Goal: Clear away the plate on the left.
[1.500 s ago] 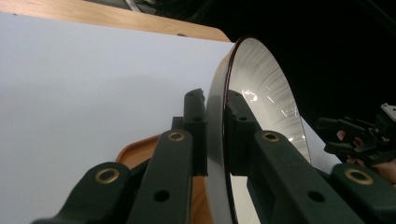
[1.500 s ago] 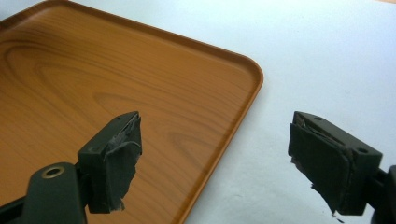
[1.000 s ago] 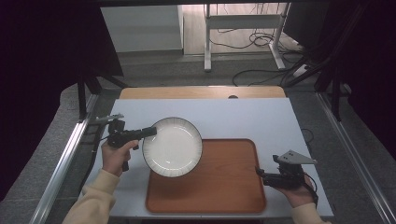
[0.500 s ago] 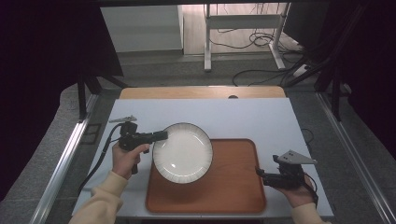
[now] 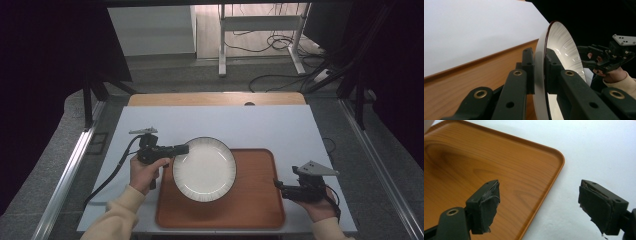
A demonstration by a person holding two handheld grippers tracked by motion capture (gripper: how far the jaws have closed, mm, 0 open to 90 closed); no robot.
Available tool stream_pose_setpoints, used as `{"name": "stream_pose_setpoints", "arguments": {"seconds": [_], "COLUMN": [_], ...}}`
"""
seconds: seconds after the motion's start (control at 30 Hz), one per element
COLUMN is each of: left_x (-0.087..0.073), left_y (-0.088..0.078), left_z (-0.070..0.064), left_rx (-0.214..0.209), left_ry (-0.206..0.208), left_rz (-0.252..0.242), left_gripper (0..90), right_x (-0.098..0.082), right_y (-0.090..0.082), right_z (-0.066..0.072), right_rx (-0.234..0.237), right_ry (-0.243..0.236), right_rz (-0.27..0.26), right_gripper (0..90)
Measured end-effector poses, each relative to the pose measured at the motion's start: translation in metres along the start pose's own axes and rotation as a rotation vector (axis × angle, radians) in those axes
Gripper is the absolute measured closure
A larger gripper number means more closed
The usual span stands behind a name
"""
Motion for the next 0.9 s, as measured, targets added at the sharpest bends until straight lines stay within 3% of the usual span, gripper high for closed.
{"name": "stream_pose_setpoints", "arguments": {"seconds": [0.7,0.9], "left_x": [-0.010,-0.016], "left_y": [0.040,0.053], "left_z": [-0.015,-0.013], "left_rx": [-0.018,-0.012], "left_ry": [0.011,0.005], "left_rz": [0.080,0.107], "left_gripper": [81.3,81.1], "right_x": [0.000,-0.001], "right_y": [0.000,0.000], "right_z": [0.000,0.000], "right_rx": [0.002,0.001], "right_ry": [-0.002,0.000], "right_rz": [0.004,0.005], "right_gripper": [17.9,17.9]}}
Point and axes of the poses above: each handheld gripper's, and its own axes: y roughly forward along the jaws, x roughly out of its top, z roughly to its left, the point moved 1 cm from there along y, roughly forward along the jaws, and after that the axes turned 13 degrees about x, right-handed, at the moved point
